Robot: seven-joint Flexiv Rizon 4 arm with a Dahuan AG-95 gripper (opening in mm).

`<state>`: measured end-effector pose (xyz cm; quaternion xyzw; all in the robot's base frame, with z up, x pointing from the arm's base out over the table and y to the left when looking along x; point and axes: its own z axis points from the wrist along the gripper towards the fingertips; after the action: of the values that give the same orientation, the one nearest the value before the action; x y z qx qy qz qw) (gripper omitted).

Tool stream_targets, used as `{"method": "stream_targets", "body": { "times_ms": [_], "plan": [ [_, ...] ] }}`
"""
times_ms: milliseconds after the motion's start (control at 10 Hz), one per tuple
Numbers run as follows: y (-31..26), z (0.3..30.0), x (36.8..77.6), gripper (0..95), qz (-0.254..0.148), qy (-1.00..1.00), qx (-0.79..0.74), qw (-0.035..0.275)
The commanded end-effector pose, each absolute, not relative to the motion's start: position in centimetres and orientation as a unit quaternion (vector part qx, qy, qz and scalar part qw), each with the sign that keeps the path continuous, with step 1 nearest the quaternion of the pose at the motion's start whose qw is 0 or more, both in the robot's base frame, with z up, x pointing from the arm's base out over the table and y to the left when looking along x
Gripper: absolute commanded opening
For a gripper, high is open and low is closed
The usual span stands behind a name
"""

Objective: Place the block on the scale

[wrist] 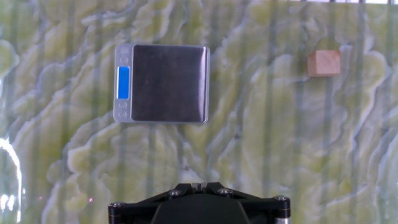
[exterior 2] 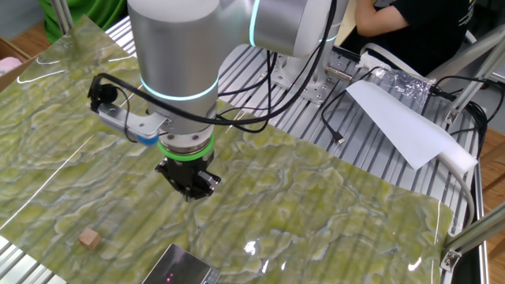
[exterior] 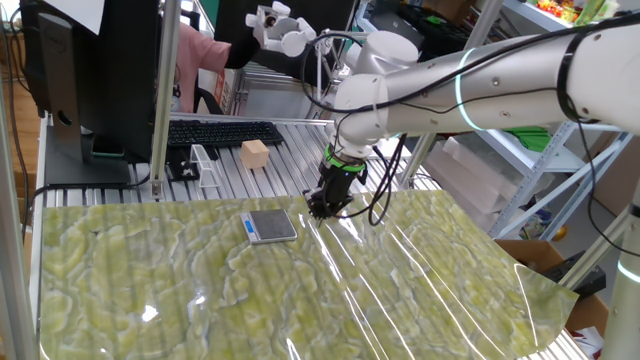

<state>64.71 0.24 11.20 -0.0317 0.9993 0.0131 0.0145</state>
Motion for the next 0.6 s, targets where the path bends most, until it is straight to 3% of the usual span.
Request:
{"method": "stream_targets", "body": {
  "times_ms": [100,600],
  "plan": [
    [-0.3,11.1,65.4,0.0,0.014,0.999,-0.042,0.012],
    [-3.3,11.1,68.8,0.0,0.012,0.999,-0.050,0.010]
  ]
}}
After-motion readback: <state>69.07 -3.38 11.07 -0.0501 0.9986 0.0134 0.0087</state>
